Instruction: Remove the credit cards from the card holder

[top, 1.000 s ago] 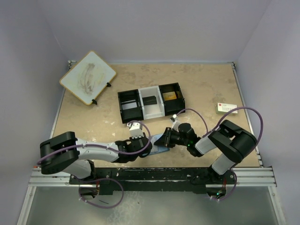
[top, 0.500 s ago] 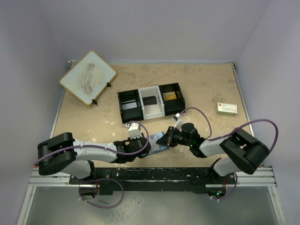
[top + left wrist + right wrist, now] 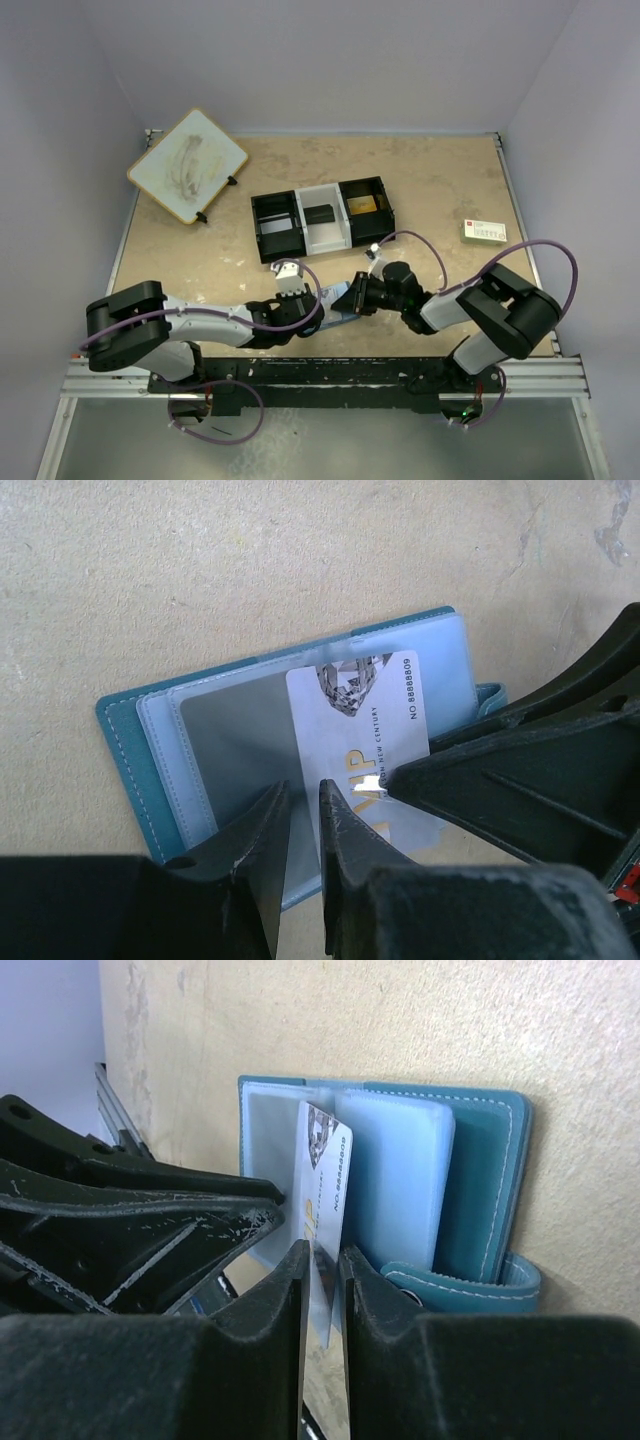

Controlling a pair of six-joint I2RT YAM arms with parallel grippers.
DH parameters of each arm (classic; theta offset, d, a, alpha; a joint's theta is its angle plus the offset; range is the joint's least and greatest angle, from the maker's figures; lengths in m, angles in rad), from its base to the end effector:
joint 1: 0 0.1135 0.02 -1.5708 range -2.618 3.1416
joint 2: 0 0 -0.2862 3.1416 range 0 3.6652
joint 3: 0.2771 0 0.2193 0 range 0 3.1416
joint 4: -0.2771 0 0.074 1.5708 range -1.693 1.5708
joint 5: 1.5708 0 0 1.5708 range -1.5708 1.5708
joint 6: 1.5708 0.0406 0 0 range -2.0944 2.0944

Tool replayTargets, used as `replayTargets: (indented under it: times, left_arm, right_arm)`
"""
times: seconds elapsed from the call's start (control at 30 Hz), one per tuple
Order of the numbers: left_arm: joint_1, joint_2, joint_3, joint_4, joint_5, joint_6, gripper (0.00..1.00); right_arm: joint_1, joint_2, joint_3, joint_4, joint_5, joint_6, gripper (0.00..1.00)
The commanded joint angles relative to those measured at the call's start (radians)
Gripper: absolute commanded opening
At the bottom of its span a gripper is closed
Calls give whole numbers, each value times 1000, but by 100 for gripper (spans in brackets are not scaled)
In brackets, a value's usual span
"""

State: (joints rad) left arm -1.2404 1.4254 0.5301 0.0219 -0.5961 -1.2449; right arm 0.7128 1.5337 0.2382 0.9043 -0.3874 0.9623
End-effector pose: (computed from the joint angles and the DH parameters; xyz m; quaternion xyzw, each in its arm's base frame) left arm 0.0950 -0.2067 0.1871 -0.1023 0.8982 -0.2202 0.3665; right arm 0.1622 0.1605 0.1703 -0.0048 0.8225 0.5126 0.2464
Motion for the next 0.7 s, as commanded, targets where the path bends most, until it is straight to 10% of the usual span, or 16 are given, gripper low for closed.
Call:
replayTargets:
  times: [0.0,0.1,0.67]
  left_arm:
    - [-8,18,-21,-80,32,3,16]
    - [-9,-6,-26,-99,14,-7,16]
    - [18,-227,8,-253,-46,90,28]
  right_arm:
    - [-1,11,42,29,-9,-10,16]
    - [0,-6,30,29,-8,-14,1]
    - [-1,-272,-49,-57,68,-98,0]
